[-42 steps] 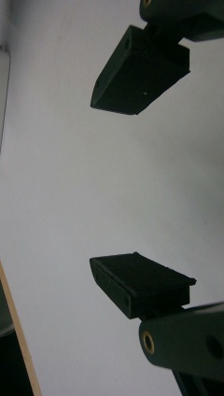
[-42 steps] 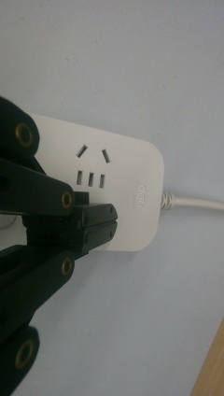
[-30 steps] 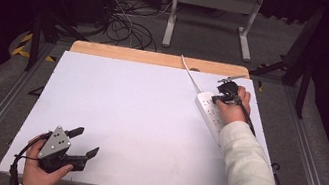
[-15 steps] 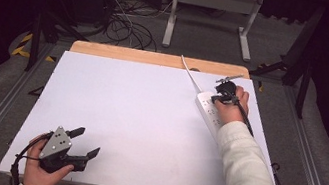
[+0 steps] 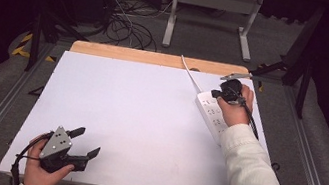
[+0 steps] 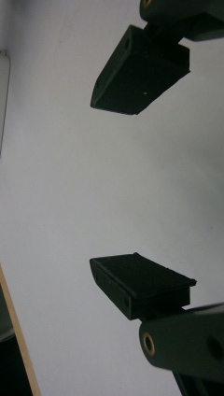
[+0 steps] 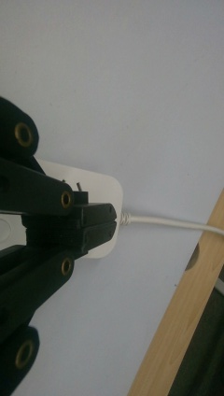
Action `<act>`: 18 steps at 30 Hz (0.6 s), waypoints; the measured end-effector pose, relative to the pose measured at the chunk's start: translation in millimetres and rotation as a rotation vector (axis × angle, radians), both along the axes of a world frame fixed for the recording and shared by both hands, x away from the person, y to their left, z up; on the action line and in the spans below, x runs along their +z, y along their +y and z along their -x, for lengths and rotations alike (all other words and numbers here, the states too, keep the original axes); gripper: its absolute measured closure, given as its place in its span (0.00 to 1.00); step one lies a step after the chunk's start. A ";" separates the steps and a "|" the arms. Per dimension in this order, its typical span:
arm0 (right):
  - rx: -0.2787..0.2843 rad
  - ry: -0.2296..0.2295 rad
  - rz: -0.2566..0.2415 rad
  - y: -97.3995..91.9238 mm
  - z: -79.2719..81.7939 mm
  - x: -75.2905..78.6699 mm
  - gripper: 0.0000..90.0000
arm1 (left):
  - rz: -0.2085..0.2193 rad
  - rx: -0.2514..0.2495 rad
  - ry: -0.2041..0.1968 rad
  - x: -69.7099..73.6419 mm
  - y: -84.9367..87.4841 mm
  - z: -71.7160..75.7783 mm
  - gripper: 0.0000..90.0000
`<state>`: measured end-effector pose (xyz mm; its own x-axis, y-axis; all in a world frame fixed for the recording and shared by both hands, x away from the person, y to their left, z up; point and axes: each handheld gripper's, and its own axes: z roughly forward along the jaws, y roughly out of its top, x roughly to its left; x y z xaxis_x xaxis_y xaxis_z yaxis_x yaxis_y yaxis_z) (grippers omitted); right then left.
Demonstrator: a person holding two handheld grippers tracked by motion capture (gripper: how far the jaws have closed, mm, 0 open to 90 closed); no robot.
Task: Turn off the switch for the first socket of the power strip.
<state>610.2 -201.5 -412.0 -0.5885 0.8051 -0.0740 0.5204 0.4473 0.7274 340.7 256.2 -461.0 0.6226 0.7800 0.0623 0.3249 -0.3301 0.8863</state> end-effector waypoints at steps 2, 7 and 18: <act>0.005 -0.005 -0.008 0.1 2.8 2.8 1.00 | -0.002 -0.001 -0.001 0.1 0.3 0.1 0.23; 0.022 -0.014 -0.049 -0.3 10.7 10.4 0.95 | 0.002 0.001 -0.002 0.0 -0.5 0.2 0.23; 0.088 -0.092 -0.116 0.3 45.9 35.6 0.69 | -0.003 -0.002 -0.004 0.5 -1.2 0.7 0.23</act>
<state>564.2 -201.2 -376.4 -0.6525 0.7567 -0.0403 0.4115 0.3985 0.8197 340.1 255.0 -460.5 0.6238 0.7788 0.0668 0.3210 -0.3331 0.8866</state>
